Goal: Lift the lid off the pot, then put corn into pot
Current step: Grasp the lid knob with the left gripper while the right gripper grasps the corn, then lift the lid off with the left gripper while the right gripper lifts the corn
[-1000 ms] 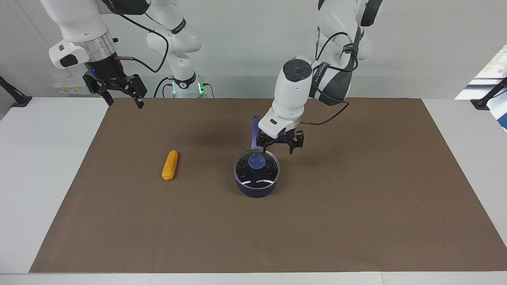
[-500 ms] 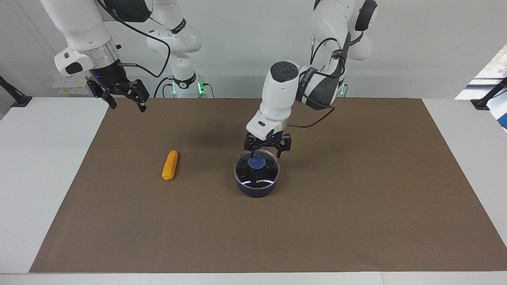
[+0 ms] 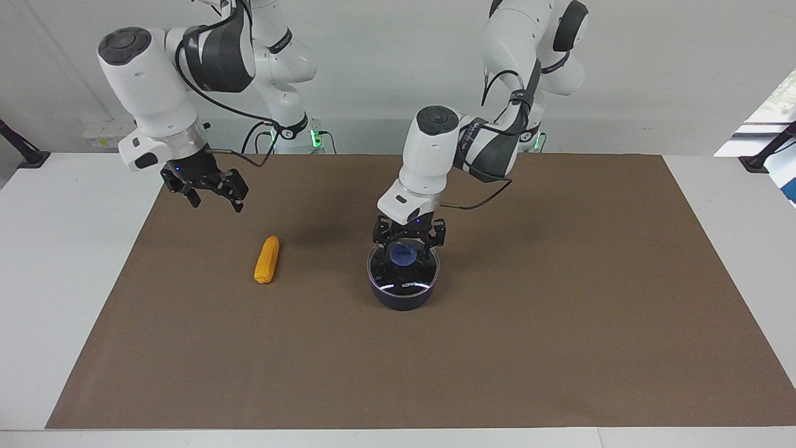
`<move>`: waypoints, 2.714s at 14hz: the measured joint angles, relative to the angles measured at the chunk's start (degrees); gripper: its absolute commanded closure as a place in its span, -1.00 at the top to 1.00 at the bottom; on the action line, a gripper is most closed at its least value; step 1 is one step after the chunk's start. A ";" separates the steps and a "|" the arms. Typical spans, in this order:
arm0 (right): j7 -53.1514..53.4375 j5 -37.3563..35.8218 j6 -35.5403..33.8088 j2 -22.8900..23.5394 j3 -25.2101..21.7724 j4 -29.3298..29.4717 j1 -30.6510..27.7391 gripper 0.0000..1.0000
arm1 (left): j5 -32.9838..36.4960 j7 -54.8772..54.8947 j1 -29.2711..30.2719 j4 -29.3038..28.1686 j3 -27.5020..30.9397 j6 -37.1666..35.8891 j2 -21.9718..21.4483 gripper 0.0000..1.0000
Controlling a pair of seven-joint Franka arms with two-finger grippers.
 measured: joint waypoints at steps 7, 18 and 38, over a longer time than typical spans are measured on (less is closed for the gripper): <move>0.40 0.05 12.45 6.09 0.17 -6.18 1.83 1.00 | 1.74 -2.91 -0.43 -1.13 0.24 0.01 0.11 1.00; 0.98 0.11 25.88 13.09 0.20 -13.95 2.80 0.75 | 1.76 -11.70 -1.14 -2.37 0.14 2.03 0.12 1.00; 1.05 4.47 26.24 12.15 0.18 -11.81 4.53 -0.67 | 0.90 -13.06 3.02 -2.15 2.03 1.52 -4.09 -0.94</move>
